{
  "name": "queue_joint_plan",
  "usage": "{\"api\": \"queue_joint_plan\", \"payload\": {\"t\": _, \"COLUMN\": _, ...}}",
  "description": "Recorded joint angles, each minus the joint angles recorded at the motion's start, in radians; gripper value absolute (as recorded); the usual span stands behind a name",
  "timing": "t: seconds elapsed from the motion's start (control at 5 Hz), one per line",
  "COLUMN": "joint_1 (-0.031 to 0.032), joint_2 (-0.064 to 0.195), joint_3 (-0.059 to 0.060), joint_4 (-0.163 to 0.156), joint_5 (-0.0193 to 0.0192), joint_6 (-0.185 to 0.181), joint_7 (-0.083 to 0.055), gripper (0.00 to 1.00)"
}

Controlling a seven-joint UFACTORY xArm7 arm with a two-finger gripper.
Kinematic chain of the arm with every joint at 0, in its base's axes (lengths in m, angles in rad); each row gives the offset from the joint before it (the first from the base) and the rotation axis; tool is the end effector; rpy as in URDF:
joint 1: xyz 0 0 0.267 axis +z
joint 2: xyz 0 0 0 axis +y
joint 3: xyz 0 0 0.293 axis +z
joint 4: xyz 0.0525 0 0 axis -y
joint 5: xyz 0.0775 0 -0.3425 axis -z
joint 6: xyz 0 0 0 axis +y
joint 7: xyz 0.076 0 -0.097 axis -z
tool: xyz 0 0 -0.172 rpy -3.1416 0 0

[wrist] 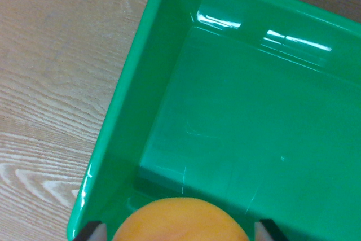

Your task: Pick fruit

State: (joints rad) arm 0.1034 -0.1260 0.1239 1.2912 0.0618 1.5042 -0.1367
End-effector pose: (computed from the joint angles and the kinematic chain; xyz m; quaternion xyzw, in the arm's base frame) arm 0.4036 0.1104 0.3137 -0.9830 -0.1766 0.0449 0.0210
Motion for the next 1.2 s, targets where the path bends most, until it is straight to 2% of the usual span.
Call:
{"api": "queue_joint_plan", "payload": {"t": 0.2, "joint_1": 0.0, "joint_2": 0.0, "joint_3": 0.0, "joint_4": 0.0, "joint_5": 0.0, "joint_6": 0.0, "joint_7": 0.0, "gripper": 1.0}}
{"api": "queue_joint_plan", "payload": {"t": 0.4, "joint_1": -0.0004, "joint_2": -0.009, "joint_3": 0.0, "joint_4": 0.017, "joint_5": 0.0007, "joint_6": 0.027, "joint_7": 0.0, "gripper": 1.0}}
{"api": "queue_joint_plan", "payload": {"t": 0.6, "joint_1": -0.0004, "joint_2": -0.009, "joint_3": 0.0, "joint_4": 0.017, "joint_5": 0.0007, "joint_6": 0.027, "joint_7": 0.0, "gripper": 1.0}}
{"api": "queue_joint_plan", "payload": {"t": 0.8, "joint_1": -0.0007, "joint_2": -0.017, "joint_3": -0.001, "joint_4": 0.031, "joint_5": 0.0013, "joint_6": 0.048, "joint_7": 0.0, "gripper": 1.0}}
{"api": "queue_joint_plan", "payload": {"t": 1.0, "joint_1": -0.0007, "joint_2": -0.017, "joint_3": -0.001, "joint_4": 0.031, "joint_5": 0.0013, "joint_6": 0.048, "joint_7": 0.0, "gripper": 1.0}}
{"api": "queue_joint_plan", "payload": {"t": 1.2, "joint_1": -0.001, "joint_2": -0.023, "joint_3": -0.001, "joint_4": 0.043, "joint_5": 0.0017, "joint_6": 0.066, "joint_7": 0.0, "gripper": 1.0}}
